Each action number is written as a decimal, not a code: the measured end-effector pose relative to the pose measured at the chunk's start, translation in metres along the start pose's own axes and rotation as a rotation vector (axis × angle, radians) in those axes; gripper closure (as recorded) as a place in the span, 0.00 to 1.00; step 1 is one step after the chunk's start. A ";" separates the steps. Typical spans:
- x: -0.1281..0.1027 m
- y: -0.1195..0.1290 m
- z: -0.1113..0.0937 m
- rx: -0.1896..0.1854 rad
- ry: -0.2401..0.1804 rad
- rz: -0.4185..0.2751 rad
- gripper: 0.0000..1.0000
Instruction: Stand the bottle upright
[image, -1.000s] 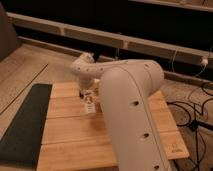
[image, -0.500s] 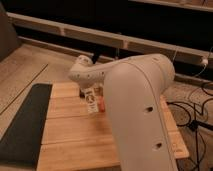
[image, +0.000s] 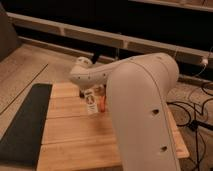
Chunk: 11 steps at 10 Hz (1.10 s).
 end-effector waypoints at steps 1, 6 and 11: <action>-0.001 -0.001 0.000 0.008 -0.002 -0.007 1.00; 0.006 -0.006 -0.001 0.093 0.020 -0.093 0.92; 0.008 -0.006 0.008 0.144 0.065 -0.104 0.72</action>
